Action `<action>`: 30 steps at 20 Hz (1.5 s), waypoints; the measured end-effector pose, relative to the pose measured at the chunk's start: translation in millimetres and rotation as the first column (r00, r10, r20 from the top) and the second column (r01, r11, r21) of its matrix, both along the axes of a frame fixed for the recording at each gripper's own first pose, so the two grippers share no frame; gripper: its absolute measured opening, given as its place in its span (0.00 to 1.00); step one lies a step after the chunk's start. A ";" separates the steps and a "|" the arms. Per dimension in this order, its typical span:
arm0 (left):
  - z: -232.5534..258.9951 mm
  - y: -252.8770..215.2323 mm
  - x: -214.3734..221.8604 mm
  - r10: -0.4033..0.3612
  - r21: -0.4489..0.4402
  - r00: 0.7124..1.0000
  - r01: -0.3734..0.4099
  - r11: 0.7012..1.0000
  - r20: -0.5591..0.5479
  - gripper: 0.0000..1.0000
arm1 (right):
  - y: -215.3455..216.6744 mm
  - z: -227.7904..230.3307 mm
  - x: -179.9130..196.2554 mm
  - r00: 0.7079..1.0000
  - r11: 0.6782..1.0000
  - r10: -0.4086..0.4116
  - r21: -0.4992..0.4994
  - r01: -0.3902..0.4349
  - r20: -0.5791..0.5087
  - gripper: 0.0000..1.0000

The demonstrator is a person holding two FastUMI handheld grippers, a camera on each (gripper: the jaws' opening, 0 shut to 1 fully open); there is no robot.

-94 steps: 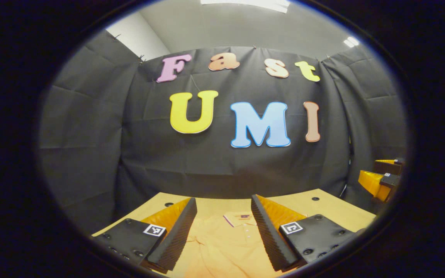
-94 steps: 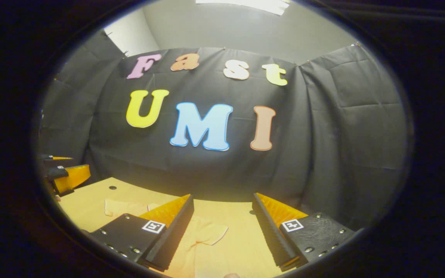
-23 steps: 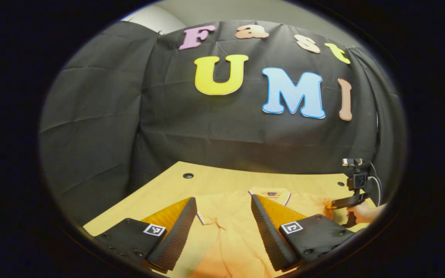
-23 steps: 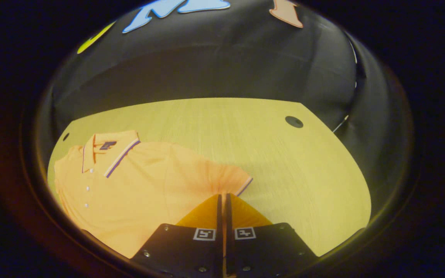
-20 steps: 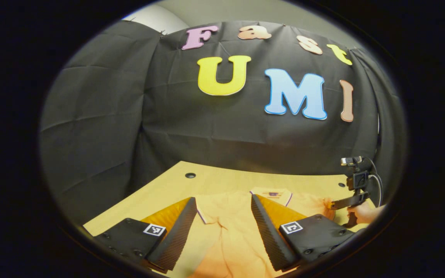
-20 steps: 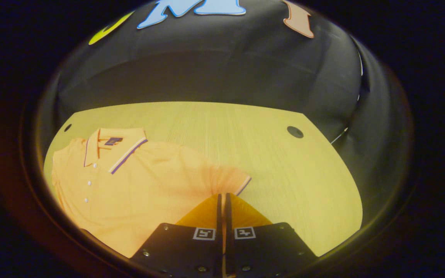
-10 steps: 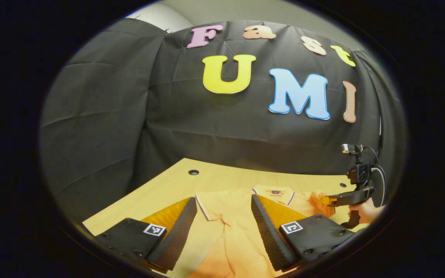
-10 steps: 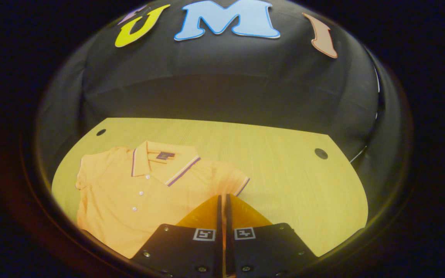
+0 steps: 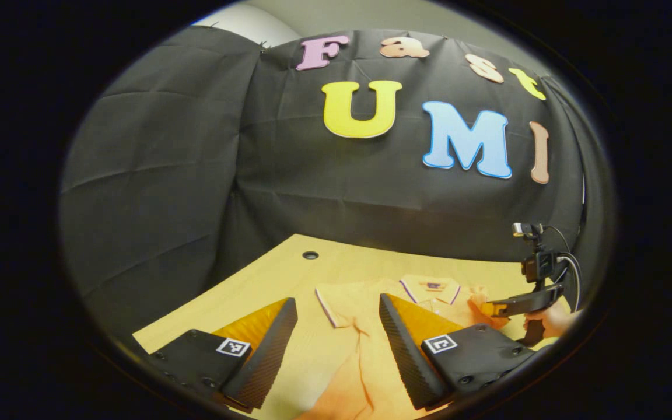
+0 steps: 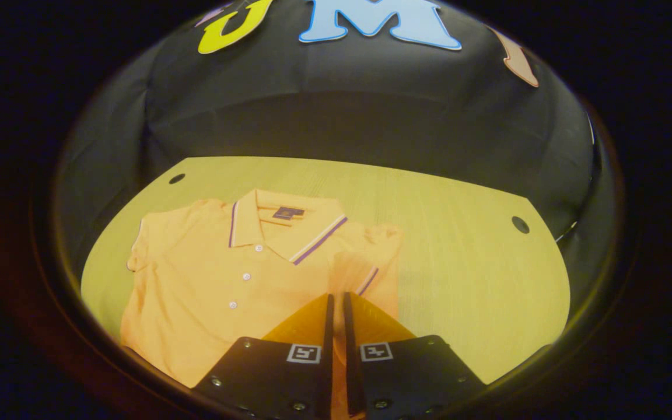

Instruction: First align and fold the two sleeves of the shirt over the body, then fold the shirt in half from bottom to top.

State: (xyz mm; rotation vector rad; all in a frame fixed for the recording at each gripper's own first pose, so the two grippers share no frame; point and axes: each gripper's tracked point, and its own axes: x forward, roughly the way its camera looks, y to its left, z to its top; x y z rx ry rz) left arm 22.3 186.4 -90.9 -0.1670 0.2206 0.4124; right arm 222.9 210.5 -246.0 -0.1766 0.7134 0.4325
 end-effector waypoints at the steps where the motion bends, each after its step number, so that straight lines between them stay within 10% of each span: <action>1: -1.5 1.1 0.8 -0.003 0.000 1.000 0.003 1.000 -0.003 0.93 | -1.5 1.4 -1.3 1.000 1.000 -0.001 -0.006 0.001 0.004 0.11; 9: -13.6 9.8 30.2 -0.103 -0.007 0.995 0.103 0.995 -0.010 0.94 | 2.4 28.0 -23.8 0.999 1.000 -0.022 -0.006 0.023 0.047 0.41; 12: -26.5 16.8 51.5 -0.152 -0.020 0.988 0.151 0.988 -0.016 0.94 | 0.3 45.5 -39.4 0.995 0.998 -0.058 -0.009 0.059 0.075 0.87; 14: -37.0 21.4 68.9 -0.184 -0.031 0.983 0.184 0.983 -0.021 0.92 | -1.6 51.0 -51.5 0.992 0.996 -0.083 -0.025 0.086 0.097 0.98; 23: -79.1 54.0 140.8 -0.242 -0.012 0.968 0.241 0.970 -0.069 0.95 | 8.5 111.9 -96.2 0.967 0.981 -0.185 0.092 0.171 0.173 0.98; 30: -136.7 100.7 194.6 -0.122 -0.091 0.981 0.109 0.990 -0.153 0.93 | -4.8 134.5 -126.7 0.962 0.989 -0.146 0.040 0.140 0.229 0.98</action>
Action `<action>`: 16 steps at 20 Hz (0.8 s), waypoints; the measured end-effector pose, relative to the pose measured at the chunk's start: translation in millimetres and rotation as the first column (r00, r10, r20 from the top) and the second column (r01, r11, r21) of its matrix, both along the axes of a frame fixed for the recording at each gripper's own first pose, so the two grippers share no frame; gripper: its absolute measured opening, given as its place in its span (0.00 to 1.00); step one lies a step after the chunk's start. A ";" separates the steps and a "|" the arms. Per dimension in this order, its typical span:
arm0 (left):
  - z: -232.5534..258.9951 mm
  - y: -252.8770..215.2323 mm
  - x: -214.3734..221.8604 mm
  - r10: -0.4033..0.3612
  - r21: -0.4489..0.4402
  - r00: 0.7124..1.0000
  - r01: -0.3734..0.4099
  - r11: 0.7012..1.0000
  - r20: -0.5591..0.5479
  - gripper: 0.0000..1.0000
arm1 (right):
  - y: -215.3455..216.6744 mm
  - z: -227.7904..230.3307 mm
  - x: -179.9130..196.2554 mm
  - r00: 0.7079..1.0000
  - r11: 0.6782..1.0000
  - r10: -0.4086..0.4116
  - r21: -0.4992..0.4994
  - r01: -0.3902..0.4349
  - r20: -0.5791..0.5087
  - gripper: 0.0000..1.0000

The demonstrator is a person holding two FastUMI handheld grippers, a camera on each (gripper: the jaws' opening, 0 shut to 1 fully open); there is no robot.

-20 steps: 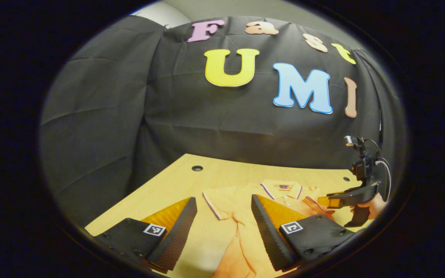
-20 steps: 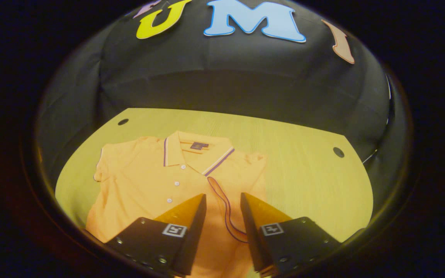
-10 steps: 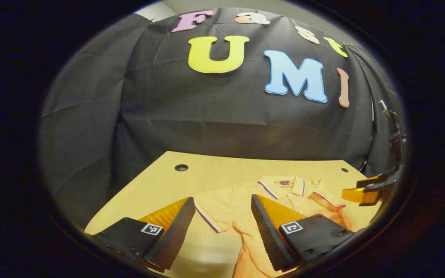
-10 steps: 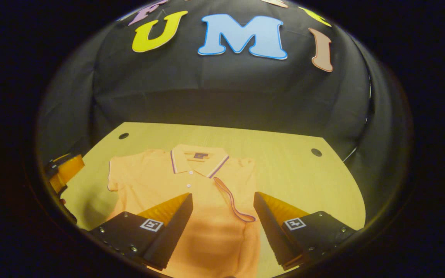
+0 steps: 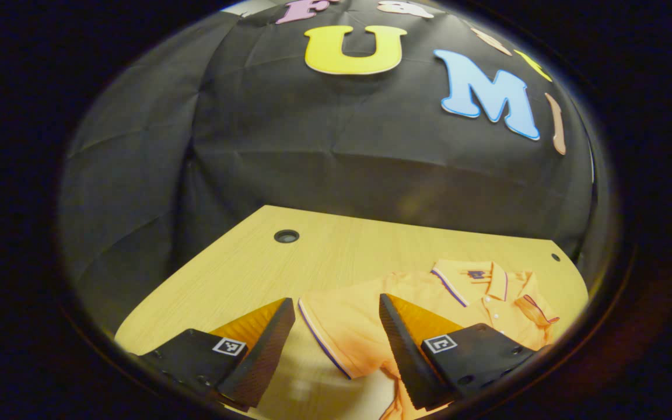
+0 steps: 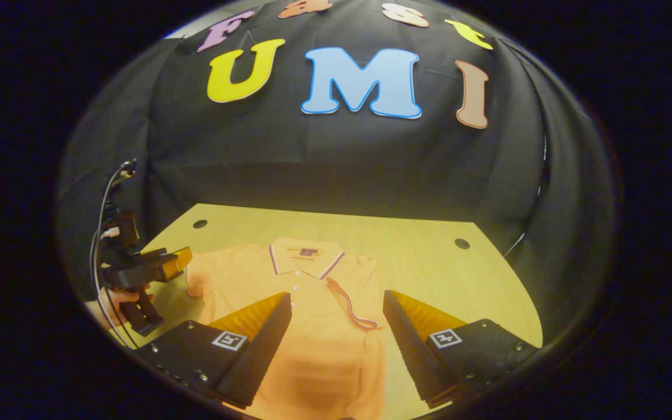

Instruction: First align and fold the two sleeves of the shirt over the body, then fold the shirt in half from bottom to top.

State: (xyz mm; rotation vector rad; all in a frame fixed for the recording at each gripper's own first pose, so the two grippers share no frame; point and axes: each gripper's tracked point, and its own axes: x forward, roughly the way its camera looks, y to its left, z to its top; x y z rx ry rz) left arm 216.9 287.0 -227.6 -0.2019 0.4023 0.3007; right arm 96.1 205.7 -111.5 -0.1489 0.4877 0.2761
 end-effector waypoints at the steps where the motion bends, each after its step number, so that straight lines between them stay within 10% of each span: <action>1: -7.3 5.4 5.4 0.011 -0.016 1.000 -0.011 1.000 -0.013 0.93 | 0.3 0.7 -5.1 1.000 1.000 0.009 -0.006 -0.009 0.001 0.98; 16: -71.7 15.0 39.0 -0.036 0.029 0.986 0.041 0.999 -0.162 0.94 | -6.5 3.4 -34.3 0.999 0.996 -0.041 0.075 0.043 -0.027 0.98</action>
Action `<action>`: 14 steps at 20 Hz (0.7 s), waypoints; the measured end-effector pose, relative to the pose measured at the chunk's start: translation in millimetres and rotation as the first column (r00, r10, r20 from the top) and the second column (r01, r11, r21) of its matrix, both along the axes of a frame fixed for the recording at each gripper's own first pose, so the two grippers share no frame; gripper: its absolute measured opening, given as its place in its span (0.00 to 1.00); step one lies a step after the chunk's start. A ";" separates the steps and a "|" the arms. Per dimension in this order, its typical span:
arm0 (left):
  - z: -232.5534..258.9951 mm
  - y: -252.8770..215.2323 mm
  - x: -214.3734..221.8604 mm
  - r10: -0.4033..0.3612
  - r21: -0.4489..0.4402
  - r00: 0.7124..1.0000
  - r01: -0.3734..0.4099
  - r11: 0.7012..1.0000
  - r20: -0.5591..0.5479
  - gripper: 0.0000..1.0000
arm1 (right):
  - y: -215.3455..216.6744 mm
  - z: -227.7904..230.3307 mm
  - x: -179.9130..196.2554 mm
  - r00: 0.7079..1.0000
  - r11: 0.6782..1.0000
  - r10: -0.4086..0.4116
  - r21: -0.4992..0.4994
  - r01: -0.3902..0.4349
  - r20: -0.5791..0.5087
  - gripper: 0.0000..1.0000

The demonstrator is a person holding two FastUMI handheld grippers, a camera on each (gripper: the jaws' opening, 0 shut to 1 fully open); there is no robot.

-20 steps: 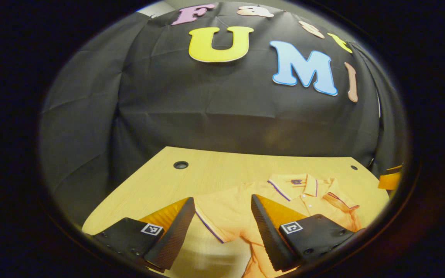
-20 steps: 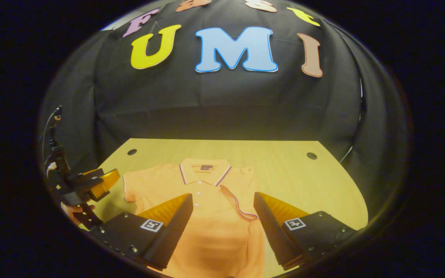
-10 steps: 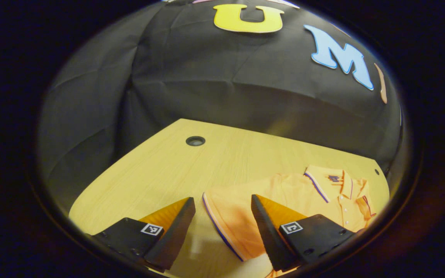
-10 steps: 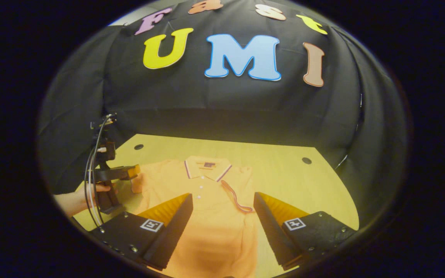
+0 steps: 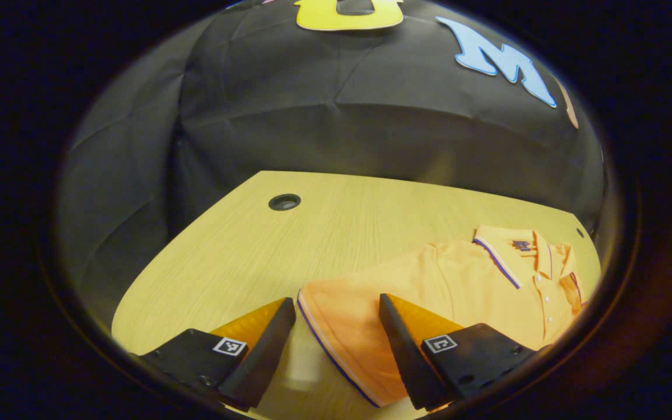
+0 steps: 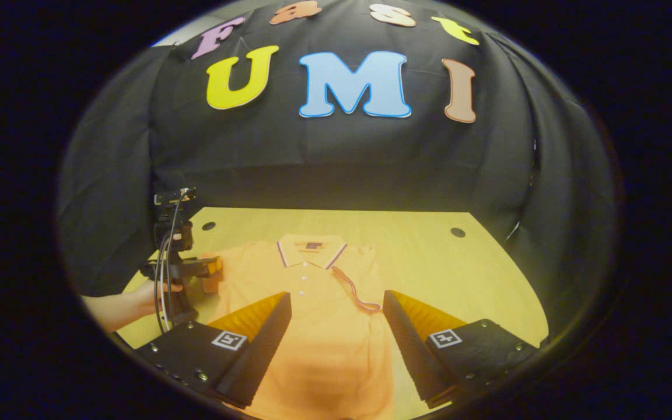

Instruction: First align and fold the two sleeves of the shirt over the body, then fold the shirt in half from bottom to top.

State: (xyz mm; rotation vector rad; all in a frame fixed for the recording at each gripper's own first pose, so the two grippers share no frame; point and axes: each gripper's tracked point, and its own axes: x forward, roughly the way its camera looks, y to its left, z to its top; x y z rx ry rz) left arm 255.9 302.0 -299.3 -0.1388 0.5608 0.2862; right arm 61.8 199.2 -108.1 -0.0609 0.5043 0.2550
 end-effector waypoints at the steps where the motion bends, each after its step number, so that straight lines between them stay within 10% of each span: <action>1: -3.0 0.9 0.2 -0.004 0.018 1.000 0.005 1.000 -0.017 0.94 | -1.0 -1.0 -0.8 1.000 1.000 -0.007 0.010 0.007 -0.008 0.98; 3: -2.8 -7.8 4.2 -0.032 0.017 0.999 0.032 0.999 -0.019 0.90 | -1.1 -4.6 -0.2 1.000 0.999 -0.018 0.029 0.019 -0.017 0.98; 8: -3.5 -16.0 10.1 -0.070 0.043 0.997 0.071 0.997 -0.034 0.16 | -7.4 -9.6 -5.6 0.999 0.999 -0.025 0.026 0.026 -0.032 0.98; 14: 27.8 -29.3 12.3 -0.087 0.078 0.996 0.086 0.993 0.005 0.09 | -30.2 -11.6 -11.0 0.997 0.998 -0.066 0.011 0.066 -0.032 0.98</action>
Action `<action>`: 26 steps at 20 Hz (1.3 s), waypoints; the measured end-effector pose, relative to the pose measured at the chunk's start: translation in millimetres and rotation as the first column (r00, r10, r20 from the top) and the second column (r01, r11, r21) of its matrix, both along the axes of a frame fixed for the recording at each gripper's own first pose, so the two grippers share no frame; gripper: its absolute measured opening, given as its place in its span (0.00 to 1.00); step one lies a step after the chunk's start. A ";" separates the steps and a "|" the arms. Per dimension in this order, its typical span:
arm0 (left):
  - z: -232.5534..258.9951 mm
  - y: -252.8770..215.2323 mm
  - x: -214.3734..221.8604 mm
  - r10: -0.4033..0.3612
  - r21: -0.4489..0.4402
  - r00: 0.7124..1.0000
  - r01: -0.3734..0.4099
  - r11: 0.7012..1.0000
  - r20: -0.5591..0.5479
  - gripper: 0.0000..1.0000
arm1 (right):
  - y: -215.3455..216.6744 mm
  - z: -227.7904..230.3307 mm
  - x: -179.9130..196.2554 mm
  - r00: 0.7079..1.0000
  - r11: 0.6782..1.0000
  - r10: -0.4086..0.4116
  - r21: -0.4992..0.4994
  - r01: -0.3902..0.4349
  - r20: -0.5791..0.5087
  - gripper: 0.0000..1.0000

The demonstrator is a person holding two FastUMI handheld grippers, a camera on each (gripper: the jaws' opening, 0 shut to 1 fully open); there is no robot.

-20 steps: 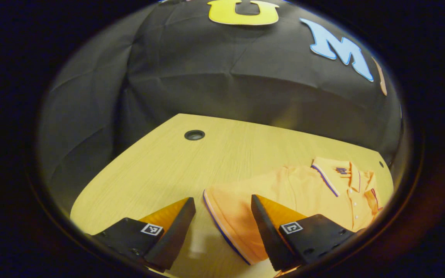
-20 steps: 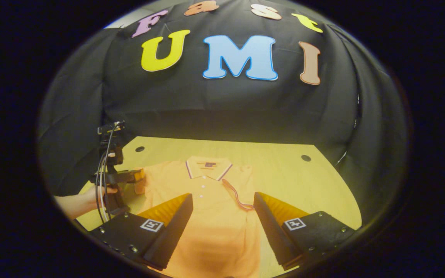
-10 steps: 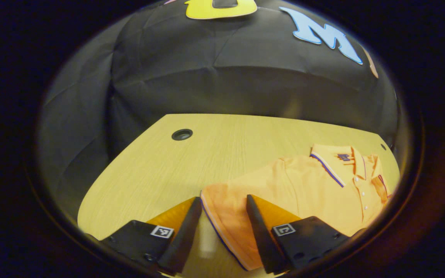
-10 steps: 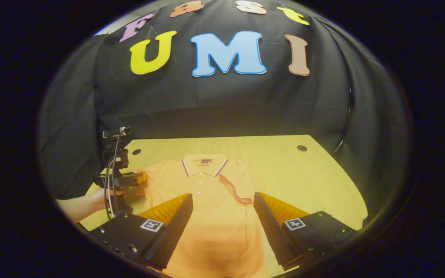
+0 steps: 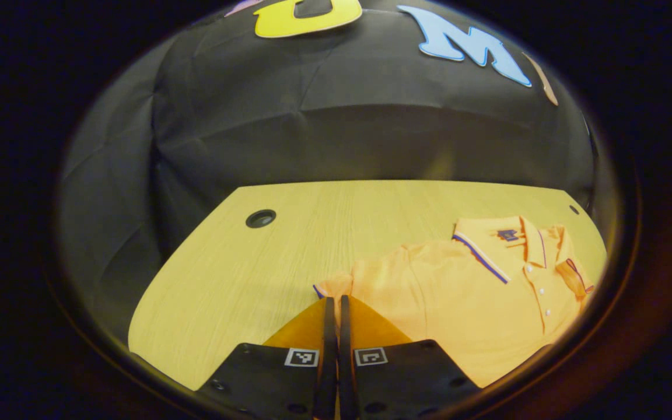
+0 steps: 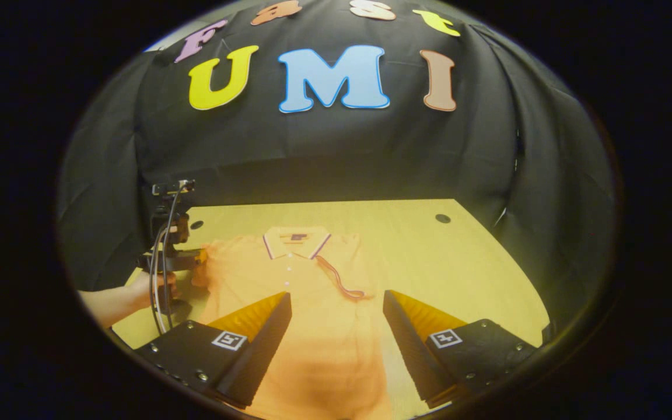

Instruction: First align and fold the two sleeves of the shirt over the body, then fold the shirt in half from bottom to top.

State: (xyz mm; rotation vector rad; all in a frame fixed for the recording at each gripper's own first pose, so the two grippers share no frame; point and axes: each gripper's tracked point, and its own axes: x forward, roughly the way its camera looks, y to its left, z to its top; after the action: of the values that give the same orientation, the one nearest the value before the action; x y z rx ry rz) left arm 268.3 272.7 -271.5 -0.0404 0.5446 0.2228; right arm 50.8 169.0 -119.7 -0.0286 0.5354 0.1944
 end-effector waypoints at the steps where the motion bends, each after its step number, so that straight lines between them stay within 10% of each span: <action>1: 10.8 -8.0 0.7 -0.013 -0.004 1.000 0.013 1.000 0.018 0.09 | -1.5 -1.5 -0.4 1.000 1.000 -0.007 0.006 0.007 -0.005 0.97; 17: 7.0 -119.3 2.7 -0.235 -0.018 0.971 0.234 0.972 -0.036 0.10 | 1.8 -24.5 -20.1 0.997 0.998 -0.056 0.021 0.057 -0.060 0.98; 26: 30.5 -135.1 -38.3 -0.239 -0.072 0.971 0.239 0.968 0.007 0.78 | -10.9 -31.6 -50.2 0.998 0.999 -0.020 0.029 0.022 -0.055 0.98</action>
State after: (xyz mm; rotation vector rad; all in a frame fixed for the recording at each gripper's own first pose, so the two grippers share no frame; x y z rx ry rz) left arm 229.9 137.6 -241.0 -0.0446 0.5537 -0.0327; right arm 0.6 158.1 -151.3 0.0117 0.5874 0.1828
